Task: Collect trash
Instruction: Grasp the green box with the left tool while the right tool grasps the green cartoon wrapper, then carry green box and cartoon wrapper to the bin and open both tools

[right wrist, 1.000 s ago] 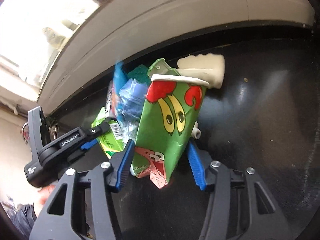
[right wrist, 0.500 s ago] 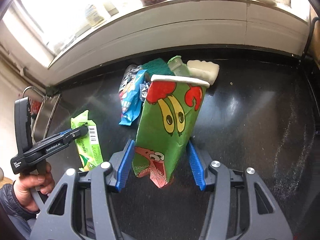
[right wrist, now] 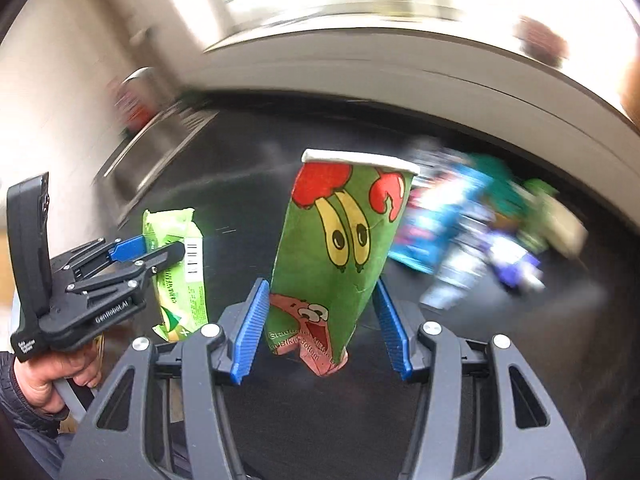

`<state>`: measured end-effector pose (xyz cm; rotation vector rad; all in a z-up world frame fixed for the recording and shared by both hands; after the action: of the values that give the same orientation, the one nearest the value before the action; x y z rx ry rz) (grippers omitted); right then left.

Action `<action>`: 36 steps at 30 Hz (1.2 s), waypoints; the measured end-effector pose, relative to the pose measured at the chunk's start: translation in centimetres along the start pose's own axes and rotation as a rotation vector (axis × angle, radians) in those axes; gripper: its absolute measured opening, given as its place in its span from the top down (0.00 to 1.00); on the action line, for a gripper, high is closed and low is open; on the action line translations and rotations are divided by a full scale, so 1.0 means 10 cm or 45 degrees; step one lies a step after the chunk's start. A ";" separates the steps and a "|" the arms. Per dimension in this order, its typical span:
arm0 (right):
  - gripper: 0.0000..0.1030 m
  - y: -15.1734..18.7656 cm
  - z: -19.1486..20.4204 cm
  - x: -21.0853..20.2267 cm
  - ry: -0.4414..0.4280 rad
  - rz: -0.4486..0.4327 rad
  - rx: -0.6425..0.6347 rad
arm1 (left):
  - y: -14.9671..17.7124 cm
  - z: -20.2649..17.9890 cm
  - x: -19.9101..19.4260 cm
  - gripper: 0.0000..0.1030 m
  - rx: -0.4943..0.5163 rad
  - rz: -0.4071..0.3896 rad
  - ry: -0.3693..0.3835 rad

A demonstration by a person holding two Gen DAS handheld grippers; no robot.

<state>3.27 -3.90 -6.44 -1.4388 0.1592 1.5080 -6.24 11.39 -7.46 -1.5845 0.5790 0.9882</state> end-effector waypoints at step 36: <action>0.47 0.88 4.62 2.86 -0.439 0.659 -1.141 | 3.10 3.45 -0.08 0.61 -1.105 0.148 -0.409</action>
<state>-28.12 38.89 -21.06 -1.8609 -0.4472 2.4094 -41.34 36.40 -24.54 -2.0754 -0.0132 1.6825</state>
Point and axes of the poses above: each gripper's, at about its wrist camera, not at the fingertips, and x roughly the way its jaws point, z to its left, y to its underside, the point moved 4 cm from there along x, roughly the way its jaws point, and after that the axes turned 1 degree about -y, right-handed, at the moved point
